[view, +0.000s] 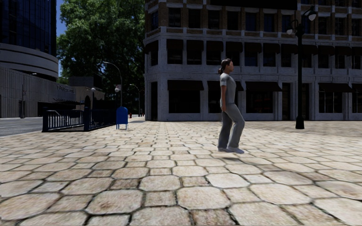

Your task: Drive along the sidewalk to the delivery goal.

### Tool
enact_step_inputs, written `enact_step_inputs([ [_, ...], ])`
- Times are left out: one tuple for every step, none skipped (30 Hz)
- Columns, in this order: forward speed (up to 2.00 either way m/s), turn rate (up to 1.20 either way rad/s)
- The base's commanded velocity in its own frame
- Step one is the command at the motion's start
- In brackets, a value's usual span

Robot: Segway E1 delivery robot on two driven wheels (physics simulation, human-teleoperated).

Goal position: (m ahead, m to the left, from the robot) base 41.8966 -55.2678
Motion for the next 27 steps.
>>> enact_step_inputs([
  [2.00, 0.00],
  [2.00, 0.00],
  [2.00, 0.00],
  [2.00, 0.00],
  [2.00, 0.00],
  [2.00, 0.00],
  [2.00, 0.00],
  [2.00, 0.00],
  [2.00, 0.00],
  [2.00, 0.00],
  [2.00, 0.00],
  [2.00, 0.00],
  [2.00, -0.05],
  [2.00, -0.23],
  [2.00, -0.40],
  [2.00, -0.40],
  [2.00, -0.50],
  [2.00, -0.53],
  [2.00, -0.54],
  [2.00, -0.55],
  [2.00, -0.55],
  [2.00, -0.56],
  [2.00, -0.57],
  [2.00, -0.59],
  [2.00, -0.63],
  [2.00, -0.63],
  [2.00, -0.67],
])
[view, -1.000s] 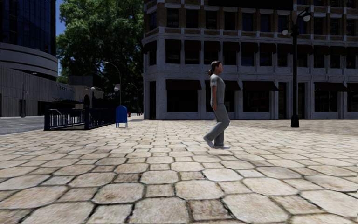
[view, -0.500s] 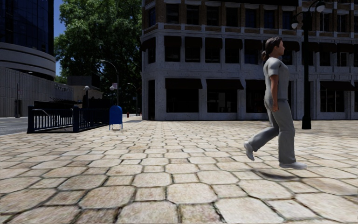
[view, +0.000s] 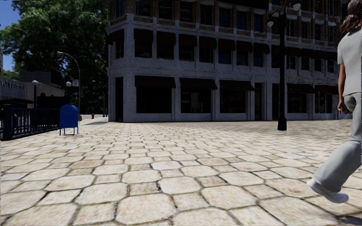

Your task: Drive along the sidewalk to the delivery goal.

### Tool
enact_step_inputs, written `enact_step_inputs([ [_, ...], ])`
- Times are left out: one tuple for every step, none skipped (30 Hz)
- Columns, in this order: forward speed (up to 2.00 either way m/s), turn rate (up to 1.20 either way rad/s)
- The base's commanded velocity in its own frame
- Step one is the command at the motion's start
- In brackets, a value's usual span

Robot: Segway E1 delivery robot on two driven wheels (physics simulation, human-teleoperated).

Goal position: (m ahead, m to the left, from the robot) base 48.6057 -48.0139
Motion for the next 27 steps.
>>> enact_step_inputs([
  [2.00, -0.69],
  [2.00, -0.70],
  [2.00, -0.70],
  [2.00, -0.70],
  [2.00, -0.70],
  [2.00, -0.70],
  [2.00, -0.70],
  [2.00, -0.70],
  [2.00, -0.70],
  [2.00, -0.70],
  [2.00, -0.70],
  [2.00, -0.70],
  [2.00, -0.70],
  [2.00, -0.70],
  [2.00, -0.70],
  [2.00, -0.70],
  [2.00, -0.70],
  [2.00, -0.70],
  [2.00, -0.70],
  [2.00, -0.70],
  [2.00, -0.70],
  [2.00, -0.70],
  [2.00, -0.70],
  [2.00, -0.71],
  [2.00, -0.71],
  [2.00, -0.71],
  [2.00, -0.71],
])
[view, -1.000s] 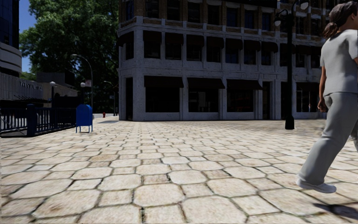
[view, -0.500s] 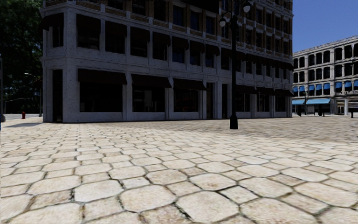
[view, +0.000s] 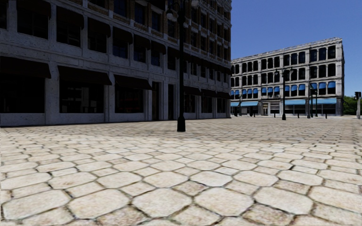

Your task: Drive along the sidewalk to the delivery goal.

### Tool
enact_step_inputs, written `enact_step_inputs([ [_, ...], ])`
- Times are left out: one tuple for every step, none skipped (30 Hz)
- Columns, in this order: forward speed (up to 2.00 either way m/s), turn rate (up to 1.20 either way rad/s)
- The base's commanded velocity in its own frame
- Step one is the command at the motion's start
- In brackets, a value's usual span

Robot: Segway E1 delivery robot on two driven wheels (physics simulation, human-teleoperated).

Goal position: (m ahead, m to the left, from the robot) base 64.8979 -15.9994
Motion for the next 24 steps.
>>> enact_step_inputs([
  [2.00, -0.71],
  [2.00, -0.71],
  [2.00, -0.71],
  [2.00, -0.71],
  [2.00, -0.71],
  [2.00, -0.71],
  [2.00, -0.71],
  [2.00, -0.71],
  [2.00, -0.71],
  [2.00, -0.71],
  [2.00, -0.71],
  [2.00, -0.71],
  [2.00, -0.71],
  [2.00, -0.71],
  [2.00, -0.71],
  [2.00, -0.71],
  [2.00, -0.71],
  [2.00, -0.71],
  [2.00, -0.71],
  [2.00, -0.71],
  [2.00, -0.71],
  [2.00, -0.71],
  [2.00, -0.71],
  [2.00, -0.71],
])
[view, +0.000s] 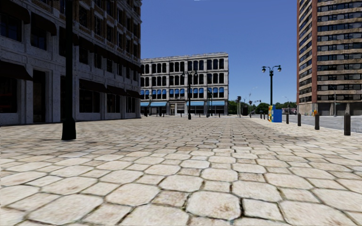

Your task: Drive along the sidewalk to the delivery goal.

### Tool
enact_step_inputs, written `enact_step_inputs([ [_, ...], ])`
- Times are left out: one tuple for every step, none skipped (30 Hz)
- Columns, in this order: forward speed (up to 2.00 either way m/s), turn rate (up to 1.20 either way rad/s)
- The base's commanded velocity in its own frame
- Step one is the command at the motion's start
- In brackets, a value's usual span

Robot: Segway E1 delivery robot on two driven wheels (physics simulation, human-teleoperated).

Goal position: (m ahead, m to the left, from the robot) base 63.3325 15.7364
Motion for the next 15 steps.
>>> enact_step_inputs([
  [2.00, -0.71],
  [2.00, -0.71],
  [2.00, -0.71],
  [2.00, -0.71],
  [2.00, -0.71],
  [2.00, -0.71],
  [2.00, -0.63],
  [2.00, -0.63],
  [2.00, 0.00],
  [2.00, 0.00],
  [2.00, 0.00],
  [2.00, 0.00],
  [2.00, 0.00],
  [2.00, 0.00],
  [2.00, 0.00],
])
